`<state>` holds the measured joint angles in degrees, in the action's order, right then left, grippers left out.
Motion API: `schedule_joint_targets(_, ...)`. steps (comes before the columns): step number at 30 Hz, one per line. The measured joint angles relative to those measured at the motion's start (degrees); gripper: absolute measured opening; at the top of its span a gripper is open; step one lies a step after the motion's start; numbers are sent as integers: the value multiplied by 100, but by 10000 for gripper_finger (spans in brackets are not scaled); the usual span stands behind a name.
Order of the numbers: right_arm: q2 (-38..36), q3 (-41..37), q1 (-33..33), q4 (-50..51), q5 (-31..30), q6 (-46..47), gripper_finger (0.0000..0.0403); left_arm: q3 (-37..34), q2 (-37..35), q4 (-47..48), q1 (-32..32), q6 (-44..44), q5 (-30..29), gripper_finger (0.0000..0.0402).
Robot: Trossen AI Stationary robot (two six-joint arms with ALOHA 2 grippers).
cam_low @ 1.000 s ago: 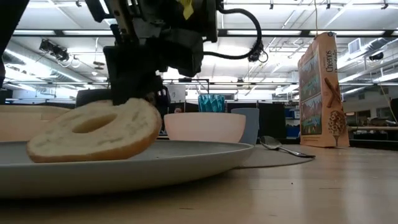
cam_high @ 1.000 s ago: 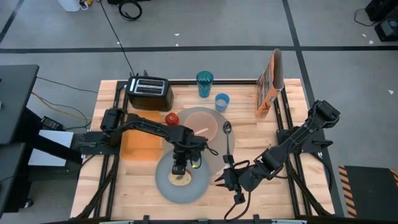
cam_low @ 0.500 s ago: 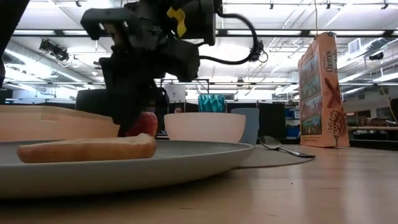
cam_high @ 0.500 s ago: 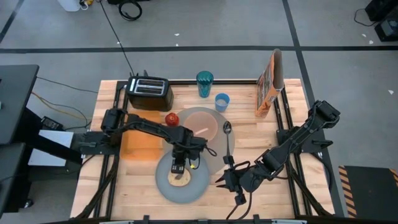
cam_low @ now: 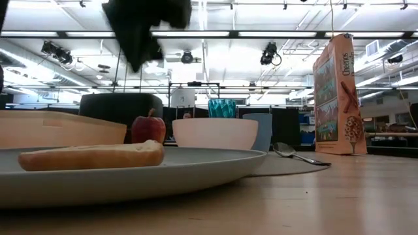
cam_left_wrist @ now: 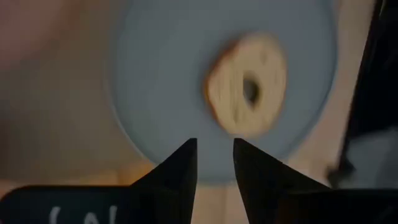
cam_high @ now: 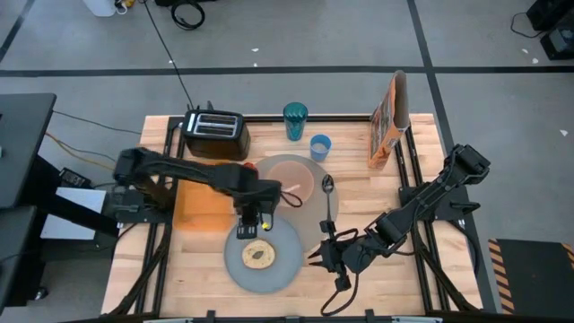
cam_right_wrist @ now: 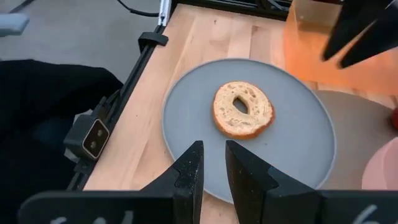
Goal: Arrange a breakfast setting
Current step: Pour the cereal into the orange bowl
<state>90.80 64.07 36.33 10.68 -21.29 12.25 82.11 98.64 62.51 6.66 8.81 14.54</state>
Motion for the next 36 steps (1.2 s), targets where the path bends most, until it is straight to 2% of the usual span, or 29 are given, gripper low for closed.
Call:
schedule_joint_targets(6,0,-213,-124,-248,282,298,75,2,-794,-1850,608,-205,-1192,109)
schedule_joint_targets(10,0,-667,-241,-687,634,688,90,-282,-1052,-3125,1310,-835,-1378,109)
schedule_joint_targets(13,4,-859,-279,-738,855,997,115,-710,-1207,-3646,1697,-965,-1433,109)
schedule_joint_targets(15,4,-819,-279,-707,932,1016,136,-1067,-1355,-3662,1873,-796,-1661,109)
schedule_joint_targets(20,-51,-222,-360,-505,733,635,189,-1827,-1749,-3946,2020,-314,-2301,109)
schedule_joint_targets(23,-81,488,-523,299,285,428,213,-2195,-1959,-4106,2008,-146,-2392,109)
schedule_joint_targets(31,-105,2773,-1102,4092,-1888,1322,229,-2687,-2274,-4320,2008,164,-2399,109)
schedule_joint_targets(33,-105,3143,-1302,4991,-2174,1744,229,-2727,-2274,-4388,2027,257,-2399,109)
schedule_joint_targets(36,-105,3462,-1644,6184,-2239,2478,234,-2747,-2259,-4361,2052,284,-2403,109)
